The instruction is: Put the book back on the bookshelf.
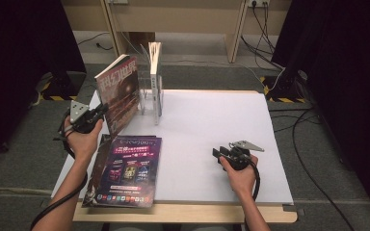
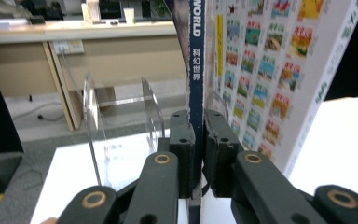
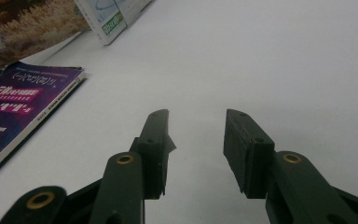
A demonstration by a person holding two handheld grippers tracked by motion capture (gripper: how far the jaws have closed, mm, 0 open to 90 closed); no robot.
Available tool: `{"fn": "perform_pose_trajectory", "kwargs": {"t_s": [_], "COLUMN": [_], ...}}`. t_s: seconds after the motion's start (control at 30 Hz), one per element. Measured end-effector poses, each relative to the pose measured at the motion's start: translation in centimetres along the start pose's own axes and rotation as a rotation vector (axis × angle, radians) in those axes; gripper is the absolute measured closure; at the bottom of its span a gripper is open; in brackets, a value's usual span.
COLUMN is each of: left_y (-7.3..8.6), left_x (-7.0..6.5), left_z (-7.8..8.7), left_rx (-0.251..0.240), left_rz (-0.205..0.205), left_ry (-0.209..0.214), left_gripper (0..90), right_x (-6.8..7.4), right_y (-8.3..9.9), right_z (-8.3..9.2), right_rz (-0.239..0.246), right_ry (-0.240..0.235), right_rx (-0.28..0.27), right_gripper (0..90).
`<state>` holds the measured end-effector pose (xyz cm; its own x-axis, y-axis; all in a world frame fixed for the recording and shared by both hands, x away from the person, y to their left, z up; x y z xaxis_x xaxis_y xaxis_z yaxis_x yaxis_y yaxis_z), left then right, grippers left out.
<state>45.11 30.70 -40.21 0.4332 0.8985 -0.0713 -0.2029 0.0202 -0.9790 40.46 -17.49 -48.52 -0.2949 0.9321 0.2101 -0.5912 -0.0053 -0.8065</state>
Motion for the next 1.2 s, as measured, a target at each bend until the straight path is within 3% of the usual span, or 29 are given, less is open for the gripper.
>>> {"fn": "perform_pose_trajectory", "kwargs": {"t_s": [0.13,0.23,0.37,0.43,0.63,0.8,1.03,1.2], "left_y": [0.6,0.7,0.2,-0.4,-2.0,-2.8,-3.6,-3.8], "left_x": [0.0,0.0,0.0,-0.1,-0.3,-0.2,0.2,0.2], "left_z": [0.6,0.7,0.5,0.2,-1.0,-2.0,-2.4,-2.1], "left_rx": [0.008,0.009,-0.022,-0.028,-0.019,0.023,0.112,0.142], "left_rz": [0.026,0.019,0.06,0.056,0.037,0.029,0.046,0.051], "left_ry": [0.013,0.024,0.054,0.061,0.069,0.075,0.093,0.076], "left_gripper": [81.5,81.1,76.6,70.1,62.6,67.1,82.1,83.2], "right_x": [0.0,0.0,0.0,0.0,-0.1,-0.1,-0.3,-0.3], "right_y": [0.0,0.1,0.2,0.2,0.2,0.2,0.3,0.3], "right_z": [-0.1,-0.2,-0.2,-0.3,-0.3,-0.4,-0.5,-0.4], "right_rz": [0.006,0.0,0.003,0.003,-0.005,-0.002,0.001,-0.005], "right_ry": [0.001,0.001,-0.003,-0.002,-0.006,-0.01,-0.008,-0.006], "right_rx": [0.002,0.01,0.017,0.016,0.03,0.039,0.051,0.061], "right_gripper": [60.6,60.4,59.9,59.4,58.8,58.3,58.1,58.1]}}
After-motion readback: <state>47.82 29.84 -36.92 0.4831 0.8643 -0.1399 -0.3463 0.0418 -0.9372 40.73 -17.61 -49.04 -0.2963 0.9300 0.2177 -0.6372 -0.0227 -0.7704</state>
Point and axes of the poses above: each handheld gripper's, and its own axes: z roughly backward along the jaws, y roughly out of its underside, x roughly to its left, the point moved 1 cm from there along -z, roughly forward along the jaws, and after that the axes turned 10 degrees about y, right-handed, at the moved point
